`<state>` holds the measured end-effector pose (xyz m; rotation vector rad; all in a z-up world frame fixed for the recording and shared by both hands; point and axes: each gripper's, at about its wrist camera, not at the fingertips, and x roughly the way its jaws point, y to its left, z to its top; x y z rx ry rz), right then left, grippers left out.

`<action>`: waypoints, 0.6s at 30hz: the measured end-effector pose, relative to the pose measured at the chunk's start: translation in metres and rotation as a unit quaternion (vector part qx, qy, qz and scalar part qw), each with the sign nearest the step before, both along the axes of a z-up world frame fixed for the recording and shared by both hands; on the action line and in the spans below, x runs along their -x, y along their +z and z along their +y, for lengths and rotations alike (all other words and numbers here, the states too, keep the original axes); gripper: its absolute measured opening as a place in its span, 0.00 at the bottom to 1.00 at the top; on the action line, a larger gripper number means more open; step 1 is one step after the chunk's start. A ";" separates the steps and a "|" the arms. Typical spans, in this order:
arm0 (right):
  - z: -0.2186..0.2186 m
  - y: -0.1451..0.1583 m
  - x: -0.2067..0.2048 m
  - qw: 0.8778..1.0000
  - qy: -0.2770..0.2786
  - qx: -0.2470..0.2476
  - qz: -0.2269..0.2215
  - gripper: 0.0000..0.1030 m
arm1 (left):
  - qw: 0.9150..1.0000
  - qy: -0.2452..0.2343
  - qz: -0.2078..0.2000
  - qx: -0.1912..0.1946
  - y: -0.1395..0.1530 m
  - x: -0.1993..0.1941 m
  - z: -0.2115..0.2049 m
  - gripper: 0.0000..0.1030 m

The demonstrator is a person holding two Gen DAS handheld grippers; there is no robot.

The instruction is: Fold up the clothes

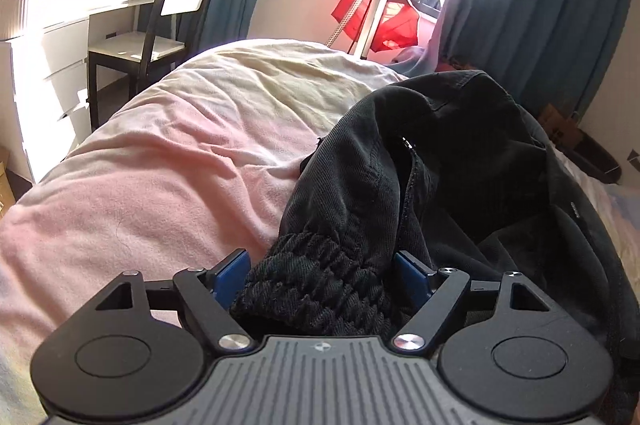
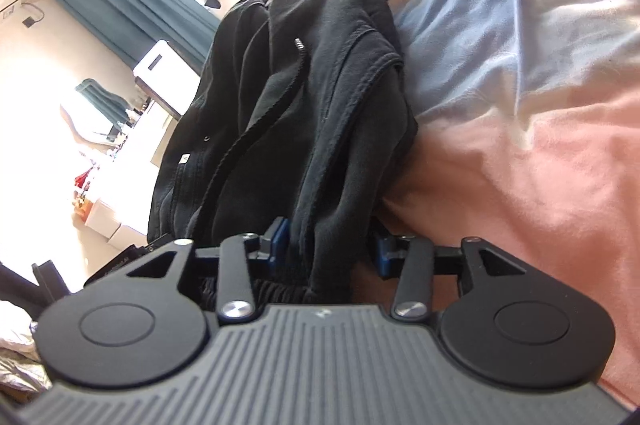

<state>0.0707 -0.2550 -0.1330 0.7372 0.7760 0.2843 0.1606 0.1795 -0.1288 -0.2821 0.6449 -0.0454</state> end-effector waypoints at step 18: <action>0.066 0.001 0.012 0.982 0.050 -0.181 -0.013 0.22 | 0.995 0.048 -0.052 0.072 0.106 -0.061 0.045 0.16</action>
